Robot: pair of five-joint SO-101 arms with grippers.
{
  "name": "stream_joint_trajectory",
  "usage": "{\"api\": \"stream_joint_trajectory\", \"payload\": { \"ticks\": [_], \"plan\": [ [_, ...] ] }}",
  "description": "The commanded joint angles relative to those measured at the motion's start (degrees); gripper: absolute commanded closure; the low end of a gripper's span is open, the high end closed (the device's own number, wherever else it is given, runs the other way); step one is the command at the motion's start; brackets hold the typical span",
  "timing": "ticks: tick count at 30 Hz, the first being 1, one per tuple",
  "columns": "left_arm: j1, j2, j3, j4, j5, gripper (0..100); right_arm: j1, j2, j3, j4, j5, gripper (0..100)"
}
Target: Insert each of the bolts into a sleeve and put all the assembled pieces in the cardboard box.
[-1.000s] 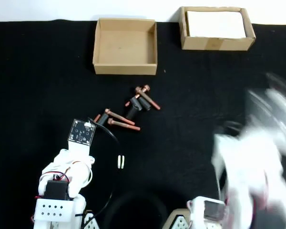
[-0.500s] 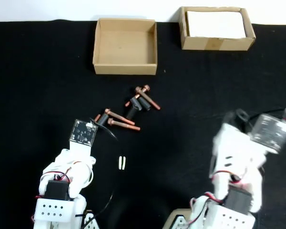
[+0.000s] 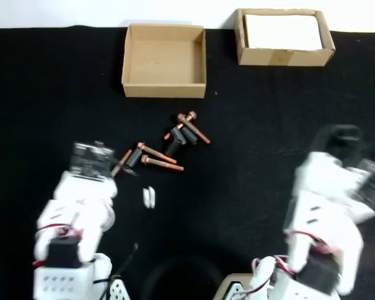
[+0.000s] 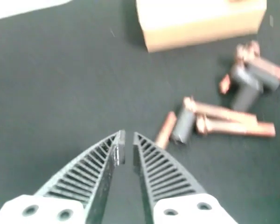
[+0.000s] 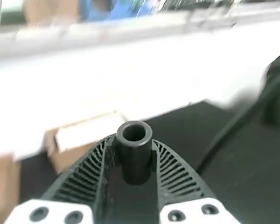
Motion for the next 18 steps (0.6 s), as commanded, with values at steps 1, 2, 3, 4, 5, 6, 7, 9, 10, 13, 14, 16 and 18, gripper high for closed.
{"api": "stream_joint_trajectory", "payload": {
  "ticks": [1, 2, 3, 4, 5, 6, 7, 9, 10, 13, 14, 16, 18],
  "plan": [
    [-2.24, 7.16, -9.98, -0.62, -0.26, 92, 3.38, -5.85, -6.2, -0.57, -0.26, 99.1],
    [-2.59, 10.77, -12.53, -0.62, -0.18, 92, 3.3, -8.48, -6.29, 0.66, -0.26, 99.1],
    [-2.77, 15.08, -15.52, -0.18, -0.18, 92, 3.3, -11.56, -6.37, 1.89, -0.26, 99.1],
    [-2.68, 19.56, -19.03, 0.88, -0.18, 92, 3.3, -14.46, -6.02, 3.03, -0.18, 99.1],
    [-2.33, 24.48, -23.08, 2.73, -0.18, 92, 3.3, -17.19, -5.85, 4.26, -0.09, 99.1],
    [-2.15, 29.49, -27.3, 4.84, -0.18, 92, 3.3, -18.42, -5.85, 5.85, -0.09, 99.1],
    [-1.36, 34.59, -31.96, 7.3, -0.18, 92, 3.3, -18.15, -5.93, 7.52, 0.0, 99.1],
    [0.57, 44.18, -39.87, 12.4, -0.18, 92, 3.56, -16.48, -5.58, 10.51, 0.0, 99.1],
    [1.63, 48.57, -43.47, 14.42, -0.18, 92, 3.47, -15.96, -4.79, 11.47, 0.0, 99.1],
    [4.0, 60.09, -52.62, 18.9, -0.09, 92, 3.3, -15.78, -1.54, 11.74, -0.09, 99.1],
    [4.88, 63.34, -55.25, 20.4, -0.09, 92, 3.12, -15.78, -0.48, 11.74, -0.09, 99.1],
    [6.37, 69.14, -60.18, 23.74, 0.09, 92, 1.36, -15.78, 1.63, 11.74, 0.0, 99.1],
    [7.78, 74.86, -64.75, 26.64, 0.97, 92, -0.4, -15.78, 4.0, 11.91, 0.09, 99.1]
  ]
}}
